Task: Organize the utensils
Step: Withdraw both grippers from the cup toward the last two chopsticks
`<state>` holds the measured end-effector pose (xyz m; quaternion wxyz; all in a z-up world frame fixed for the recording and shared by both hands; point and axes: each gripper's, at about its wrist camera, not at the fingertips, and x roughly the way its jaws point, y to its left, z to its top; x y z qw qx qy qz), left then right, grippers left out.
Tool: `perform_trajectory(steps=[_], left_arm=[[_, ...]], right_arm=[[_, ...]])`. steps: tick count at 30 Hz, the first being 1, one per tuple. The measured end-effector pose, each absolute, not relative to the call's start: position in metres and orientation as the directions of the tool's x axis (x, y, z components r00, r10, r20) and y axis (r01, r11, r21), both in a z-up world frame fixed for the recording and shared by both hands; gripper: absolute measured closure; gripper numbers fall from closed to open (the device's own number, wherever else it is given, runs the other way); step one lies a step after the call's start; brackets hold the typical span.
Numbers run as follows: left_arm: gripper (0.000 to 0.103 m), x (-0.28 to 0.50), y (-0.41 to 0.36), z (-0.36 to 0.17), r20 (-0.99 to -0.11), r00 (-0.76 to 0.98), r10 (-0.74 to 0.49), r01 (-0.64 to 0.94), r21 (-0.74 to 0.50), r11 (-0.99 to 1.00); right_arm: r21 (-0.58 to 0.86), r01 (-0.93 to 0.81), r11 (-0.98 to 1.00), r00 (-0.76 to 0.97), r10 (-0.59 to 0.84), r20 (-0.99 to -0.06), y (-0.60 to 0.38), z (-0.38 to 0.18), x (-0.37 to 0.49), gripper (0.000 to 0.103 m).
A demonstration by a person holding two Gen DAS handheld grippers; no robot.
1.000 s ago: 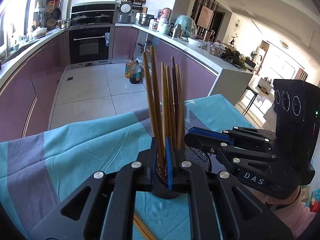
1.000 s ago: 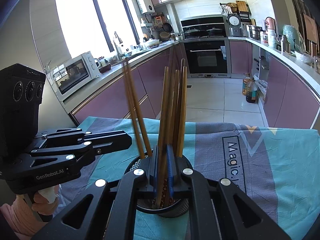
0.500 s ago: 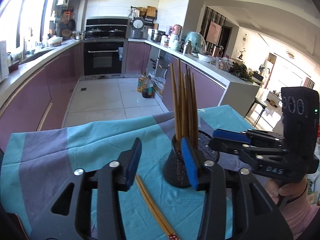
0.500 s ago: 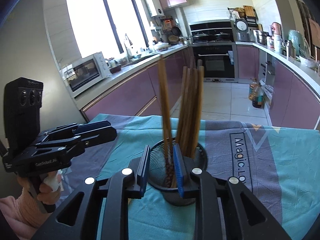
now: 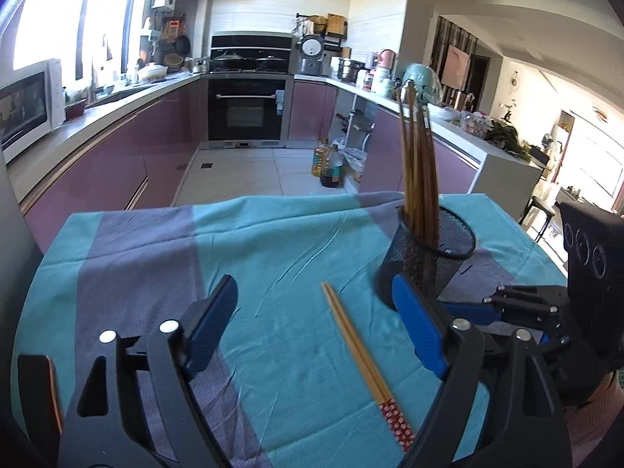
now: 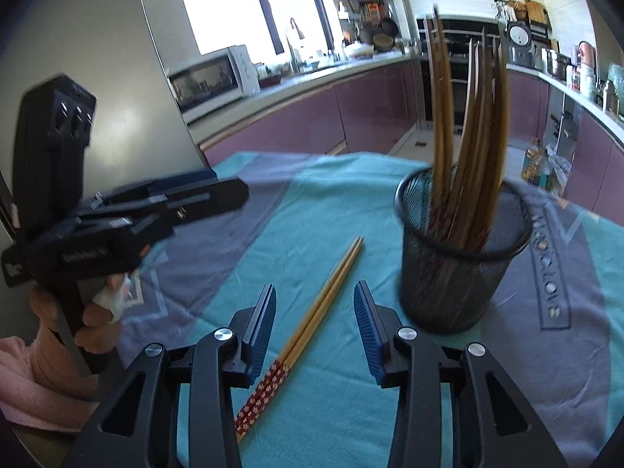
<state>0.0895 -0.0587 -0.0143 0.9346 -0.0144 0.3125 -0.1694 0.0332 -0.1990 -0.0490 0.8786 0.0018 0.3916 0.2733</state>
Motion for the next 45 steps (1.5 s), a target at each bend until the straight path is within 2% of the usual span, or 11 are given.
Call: perform_trajectory(steps=[12,25,36,39,45], left_arm=[[0.017,0.078,-0.044,-0.048,-0.638,0.730,-0.244,0.249,-0.085,0.965],[0.019,0.075,-0.047,-0.057,-0.659,0.714,-0.235,0.234,-0.092,0.968],[0.026,0.074,-0.062,-0.069,-0.684,0.682,-0.259,0.285,-0.078,0.955],[0.028,0.075,-0.069,-0.073,-0.695,0.665,-0.271,0.310,-0.073,0.948],[0.035,0.080,-0.084,-0.084,-0.728,0.618,-0.296,0.355,-0.078,0.932]], right_arm=[[0.207,-0.446,0.871,0.490,0.431,-0.757,-0.183,-0.088,0.030,0.064],[0.167,-0.439,0.883,0.508,0.398,-0.764,-0.178,-0.090,0.024,0.064],[0.181,-0.416,0.891,0.504,0.392,-0.769,-0.188,-0.089,0.026,0.065],[0.187,-0.404,0.896,0.504,0.388,-0.771,-0.193,-0.089,0.027,0.068],[0.195,-0.385,0.902,0.507,0.383,-0.772,-0.202,-0.088,0.030,0.069]])
